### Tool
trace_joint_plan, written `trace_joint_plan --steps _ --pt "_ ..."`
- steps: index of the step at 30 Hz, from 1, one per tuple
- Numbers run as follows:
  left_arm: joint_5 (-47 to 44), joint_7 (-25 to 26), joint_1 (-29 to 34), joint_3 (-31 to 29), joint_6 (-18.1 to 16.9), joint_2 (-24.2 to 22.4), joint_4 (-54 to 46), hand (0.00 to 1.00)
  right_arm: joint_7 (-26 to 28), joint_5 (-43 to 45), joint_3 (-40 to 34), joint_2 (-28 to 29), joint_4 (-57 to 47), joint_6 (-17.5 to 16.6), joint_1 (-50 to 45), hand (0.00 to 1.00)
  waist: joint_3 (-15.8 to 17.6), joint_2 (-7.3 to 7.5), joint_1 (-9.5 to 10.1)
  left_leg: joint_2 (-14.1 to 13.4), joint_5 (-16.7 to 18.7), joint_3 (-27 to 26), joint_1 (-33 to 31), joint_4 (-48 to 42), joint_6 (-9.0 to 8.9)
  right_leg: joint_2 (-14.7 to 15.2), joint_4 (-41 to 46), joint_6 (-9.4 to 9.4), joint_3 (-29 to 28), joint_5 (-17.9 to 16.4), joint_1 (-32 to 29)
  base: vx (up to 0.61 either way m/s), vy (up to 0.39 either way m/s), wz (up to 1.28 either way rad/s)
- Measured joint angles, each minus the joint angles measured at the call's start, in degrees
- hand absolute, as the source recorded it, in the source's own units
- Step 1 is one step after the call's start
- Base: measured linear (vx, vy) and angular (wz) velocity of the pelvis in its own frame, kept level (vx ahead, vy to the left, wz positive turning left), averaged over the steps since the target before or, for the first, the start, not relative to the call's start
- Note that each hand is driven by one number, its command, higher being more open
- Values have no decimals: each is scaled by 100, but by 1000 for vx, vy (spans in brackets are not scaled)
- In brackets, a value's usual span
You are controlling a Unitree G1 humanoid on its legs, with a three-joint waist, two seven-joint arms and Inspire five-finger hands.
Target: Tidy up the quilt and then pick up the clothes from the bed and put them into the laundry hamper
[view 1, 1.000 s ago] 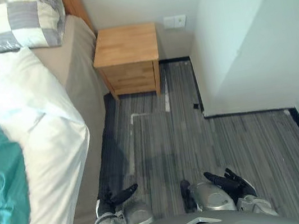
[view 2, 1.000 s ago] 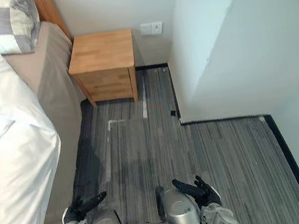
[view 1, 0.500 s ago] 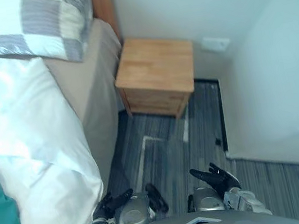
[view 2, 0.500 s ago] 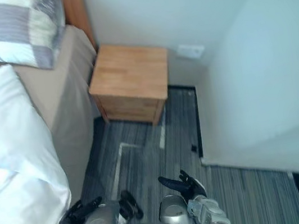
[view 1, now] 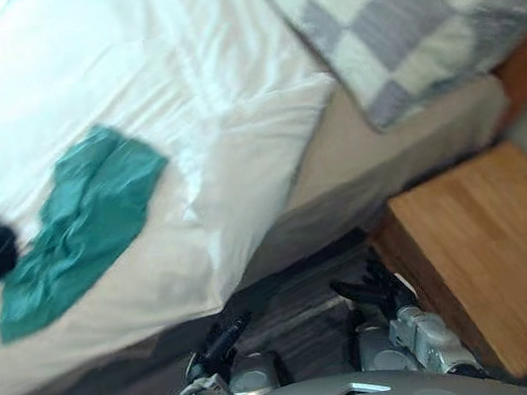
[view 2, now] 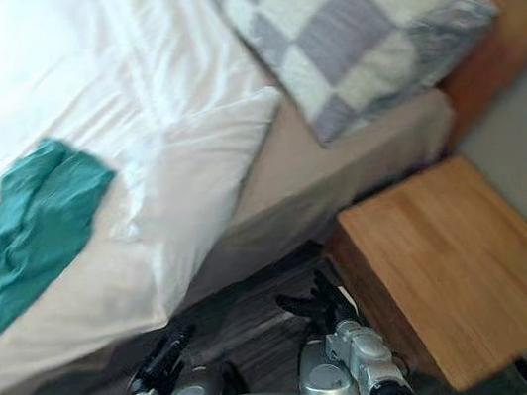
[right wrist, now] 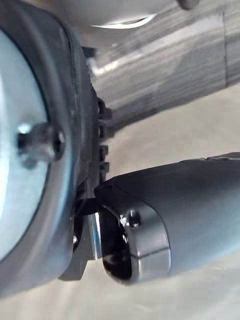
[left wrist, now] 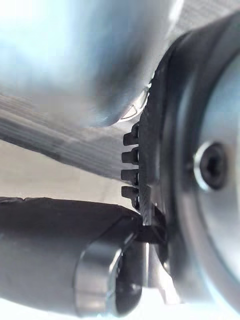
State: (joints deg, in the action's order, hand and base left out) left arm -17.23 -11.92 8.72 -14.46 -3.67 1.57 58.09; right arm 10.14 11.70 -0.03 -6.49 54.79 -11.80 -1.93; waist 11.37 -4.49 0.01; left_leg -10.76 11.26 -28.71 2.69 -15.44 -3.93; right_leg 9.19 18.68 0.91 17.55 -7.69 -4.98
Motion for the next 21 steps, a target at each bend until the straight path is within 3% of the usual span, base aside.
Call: trace_joint_plan --steps 3,5,9,10,12,13,15,16,17,19,21 --pt "-114 14 154 -137 24 -29 17 100 76 126 -55 105 53 -175 -29 100 -25 54 15 103 -200 -172 248 627 -105 90 -2 119 403 -116 265 40 -21 98" --pt "-488 0 242 -236 250 74 51 100 113 626 -126 294 155 -203 -90 100 -147 299 64 385 -514 -64 427 1226 -112 202 -269 168 600 -165 449 10 32 49" --pt "-115 298 253 -237 366 281 197 100 94 1431 -443 460 357 -224 -269 100 -356 583 52 707 -918 327 697 2054 -37 379 -245 232 919 -166 641 -1 62 57" --pt "224 342 232 -240 332 328 196 100 31 1579 -581 485 372 -259 -376 100 -362 635 54 781 -882 543 681 2056 16 534 190 253 855 -212 547 -31 89 87" --pt "579 395 233 -231 340 358 187 100 -132 2043 -783 520 315 -385 -598 100 -391 669 -59 916 -745 964 687 2056 228 725 1584 87 63 -150 -13 -28 59 112" --pt "894 441 186 -207 344 407 219 100 -250 2584 -868 577 301 -502 -706 100 -395 588 -244 867 -748 1332 687 2055 277 437 1806 62 -685 -466 -215 45 -8 119" --pt "1132 416 177 -170 359 469 343 100 -282 3444 -967 703 316 -572 -894 100 -400 604 -361 759 -745 1500 740 2056 274 -84 1208 39 -1213 -583 -200 93 -29 107" --pt "1114 403 207 -180 377 516 383 100 -309 3708 -1018 787 323 -610 -980 100 -423 712 -306 801 -748 1355 797 2054 263 -137 664 92 -1299 -366 -143 136 -54 25" --pt "1113 433 258 -202 481 555 447 100 -387 3974 -1158 920 335 -648 -1063 100 -497 859 -230 843 -697 1084 903 2054 111 -95 300 158 -1295 -199 -62 129 -44 -25" --pt "1128 435 284 -209 573 510 434 100 -518 4072 -1437 942 331 -675 -1142 100 -589 757 -258 667 -743 343 888 2052 -57 -149 -34 185 -1195 -141 10 164 -33 -21" --pt "1107 449 243 -213 634 493 429 100 -750 4074 -1802 963 366 -634 -1188 100 -601 705 -279 668 -753 119 922 2047 -75 -148 -278 242 -1127 -103 180 137 -14 3"
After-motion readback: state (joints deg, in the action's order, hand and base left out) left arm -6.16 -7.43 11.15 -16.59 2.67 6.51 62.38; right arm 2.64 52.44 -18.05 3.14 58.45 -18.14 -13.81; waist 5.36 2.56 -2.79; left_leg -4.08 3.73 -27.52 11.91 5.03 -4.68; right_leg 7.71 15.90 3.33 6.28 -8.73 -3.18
